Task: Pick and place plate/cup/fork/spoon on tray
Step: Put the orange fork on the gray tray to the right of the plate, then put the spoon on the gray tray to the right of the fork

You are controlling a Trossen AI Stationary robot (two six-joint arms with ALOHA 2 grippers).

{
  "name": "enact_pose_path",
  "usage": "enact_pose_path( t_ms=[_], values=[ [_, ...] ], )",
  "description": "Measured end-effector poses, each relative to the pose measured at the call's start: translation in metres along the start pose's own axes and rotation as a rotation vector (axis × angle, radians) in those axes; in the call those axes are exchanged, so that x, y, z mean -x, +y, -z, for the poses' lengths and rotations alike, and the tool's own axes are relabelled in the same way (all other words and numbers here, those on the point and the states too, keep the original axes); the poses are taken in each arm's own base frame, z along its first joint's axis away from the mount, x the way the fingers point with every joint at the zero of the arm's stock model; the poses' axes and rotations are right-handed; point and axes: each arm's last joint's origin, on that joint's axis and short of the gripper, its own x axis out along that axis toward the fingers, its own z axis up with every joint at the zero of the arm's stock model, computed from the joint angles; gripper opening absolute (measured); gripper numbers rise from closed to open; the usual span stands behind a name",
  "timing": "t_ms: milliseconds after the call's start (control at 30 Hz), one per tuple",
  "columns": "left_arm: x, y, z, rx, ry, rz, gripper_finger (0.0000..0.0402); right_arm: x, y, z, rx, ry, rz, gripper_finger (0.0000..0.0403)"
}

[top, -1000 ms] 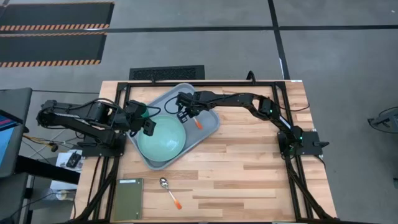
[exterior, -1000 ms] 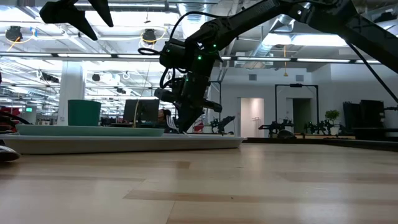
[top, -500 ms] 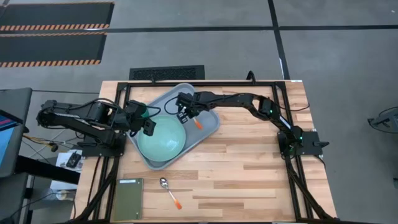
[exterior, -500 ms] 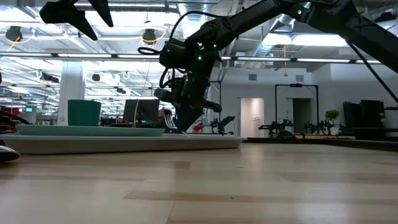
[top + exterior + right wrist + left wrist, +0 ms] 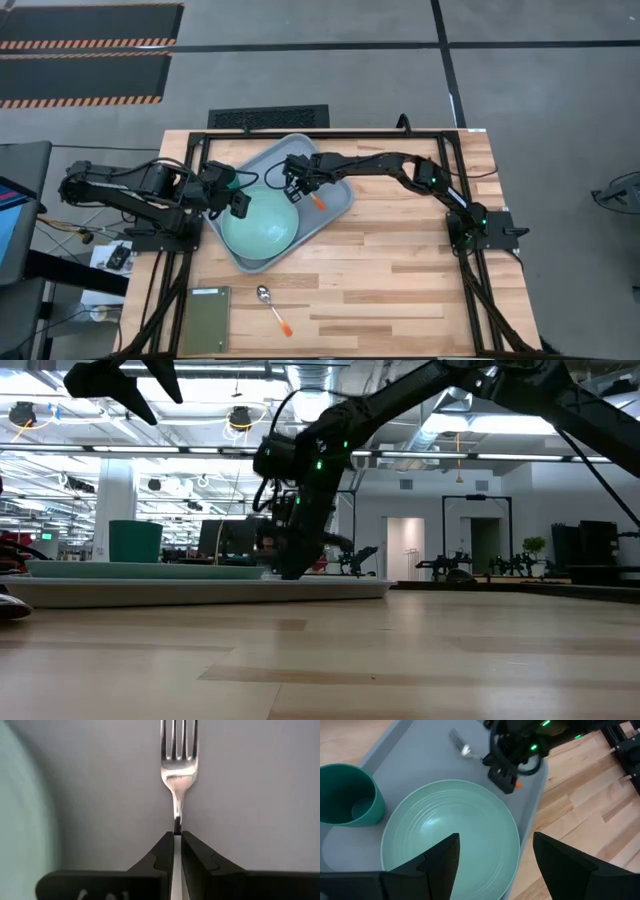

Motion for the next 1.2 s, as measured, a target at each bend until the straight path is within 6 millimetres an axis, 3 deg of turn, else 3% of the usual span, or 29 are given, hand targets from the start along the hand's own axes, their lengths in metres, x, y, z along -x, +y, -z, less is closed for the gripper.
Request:
enact_pose_path(
  t_ms=[133, 467, 767, 967, 1200],
  values=[
    [0.0, 0.0, 0.0, 0.0, -0.002, -0.001, 0.0238, -0.01, -0.001, 0.004, 0.001, 0.037, -0.004, 0.0057],
    [0.0, 0.0, 0.0, -0.003, -0.002, -0.001, 0.0238, -0.009, 0.001, 0.005, -0.01, 0.031, -0.006, 0.006],
    [0.0, 0.0, 0.0, -0.007, -0.001, -0.001, 0.0238, -0.009, 0.001, 0.005, -0.015, 0.035, -0.012, 0.0126],
    [0.0, 0.0, 0.0, -0.007, 0.004, 0.001, 0.0238, 0.001, 0.003, -0.005, -0.012, 0.037, -0.016, 0.0178],
    [0.0, -0.001, 0.001, 0.008, 0.049, 0.02, 0.0238, 0.029, 0.007, -0.019, 0.069, 0.05, 0.0, 0.0203]
  ],
)
